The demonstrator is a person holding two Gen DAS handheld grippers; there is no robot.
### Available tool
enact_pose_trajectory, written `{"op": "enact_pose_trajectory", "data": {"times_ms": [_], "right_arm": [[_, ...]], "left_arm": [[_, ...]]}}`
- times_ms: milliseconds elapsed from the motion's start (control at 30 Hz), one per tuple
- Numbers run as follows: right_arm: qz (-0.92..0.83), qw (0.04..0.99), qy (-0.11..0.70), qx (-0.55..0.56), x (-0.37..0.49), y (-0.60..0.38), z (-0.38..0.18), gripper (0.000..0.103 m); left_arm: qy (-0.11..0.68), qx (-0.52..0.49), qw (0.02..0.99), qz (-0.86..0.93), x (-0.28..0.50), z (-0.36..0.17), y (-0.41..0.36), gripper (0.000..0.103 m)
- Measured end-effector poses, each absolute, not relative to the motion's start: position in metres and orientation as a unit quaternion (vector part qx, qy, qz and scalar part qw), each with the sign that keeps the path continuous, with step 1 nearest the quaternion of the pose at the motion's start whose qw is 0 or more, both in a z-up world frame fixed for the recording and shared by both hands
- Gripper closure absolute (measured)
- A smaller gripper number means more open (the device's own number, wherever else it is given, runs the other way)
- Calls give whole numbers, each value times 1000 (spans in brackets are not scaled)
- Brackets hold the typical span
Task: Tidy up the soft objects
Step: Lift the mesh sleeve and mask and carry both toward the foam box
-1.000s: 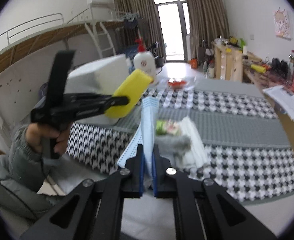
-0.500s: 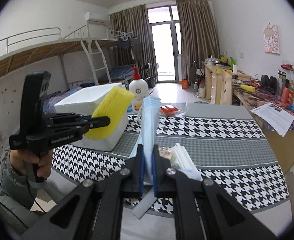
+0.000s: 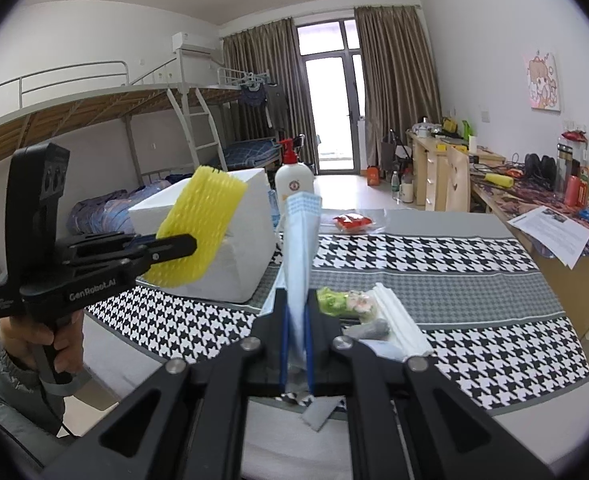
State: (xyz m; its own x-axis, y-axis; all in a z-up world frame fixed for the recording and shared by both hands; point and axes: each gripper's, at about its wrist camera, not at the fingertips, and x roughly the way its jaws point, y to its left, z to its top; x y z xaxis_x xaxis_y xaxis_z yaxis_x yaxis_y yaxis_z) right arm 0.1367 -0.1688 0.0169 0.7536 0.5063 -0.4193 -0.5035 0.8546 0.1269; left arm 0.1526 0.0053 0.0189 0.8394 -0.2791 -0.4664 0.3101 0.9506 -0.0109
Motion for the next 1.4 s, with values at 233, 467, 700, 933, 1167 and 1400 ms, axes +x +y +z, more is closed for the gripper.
{"op": "enact_pose_trajectory", "data": {"times_ms": [233,467,700,933,1167,1400], "right_arm": [[273,940,207,1,117,-152,25,94],[287,938,194,-10,92,-131,26,94],[314,932,182,-24,66,-116,27,94],[333,926,176,-36,49,-102,20,94],[349,922,160,-45,28,-93,21,94],[372,914,148,-58,9,-80,20,94]], "left_arm": [[213,22,966,-146,123,29,24,93],[190,19,974,-124,88,31,40,93],[174,18,980,-98,55,34,49,93],[164,11,983,-78,23,29,64,93],[156,10,986,-58,-6,26,71,93],[146,11,989,-34,-31,27,80,93]]}}
